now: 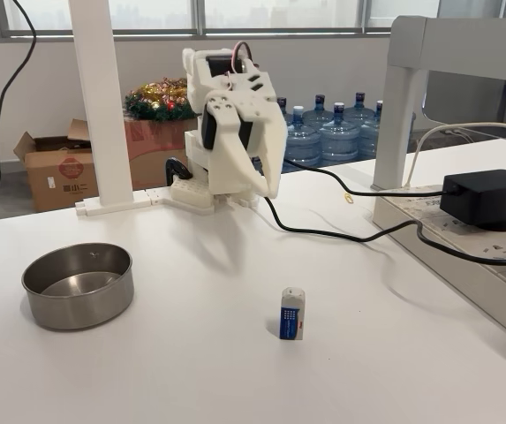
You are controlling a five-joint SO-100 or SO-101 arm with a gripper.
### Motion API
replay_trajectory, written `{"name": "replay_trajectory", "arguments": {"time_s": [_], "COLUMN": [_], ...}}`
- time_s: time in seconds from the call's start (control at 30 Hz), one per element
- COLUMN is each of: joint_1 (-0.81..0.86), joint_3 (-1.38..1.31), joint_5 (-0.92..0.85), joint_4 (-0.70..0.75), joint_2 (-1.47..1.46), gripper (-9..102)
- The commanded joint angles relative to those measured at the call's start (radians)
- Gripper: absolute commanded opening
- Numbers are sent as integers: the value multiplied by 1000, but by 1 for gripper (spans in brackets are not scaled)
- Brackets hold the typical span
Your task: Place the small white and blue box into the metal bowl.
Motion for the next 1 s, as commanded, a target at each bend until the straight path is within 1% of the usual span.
{"name": "replay_trajectory", "arguments": {"time_s": [0.0,0.2,0.33,0.63,0.87,0.9,0.97], "joint_1": [3,26,29,31,18,18,18], "joint_3": [43,32,31,20,-92,-100,-110], "joint_5": [6,6,-5,-6,6,6,6], "joint_4": [-285,-649,-816,-1040,-1144,-1161,-1175], "joint_2": [-253,-563,-716,-957,-1180,-1189,-1204], "gripper": [-4,-4,-4,-4,-4,-3,3]}}
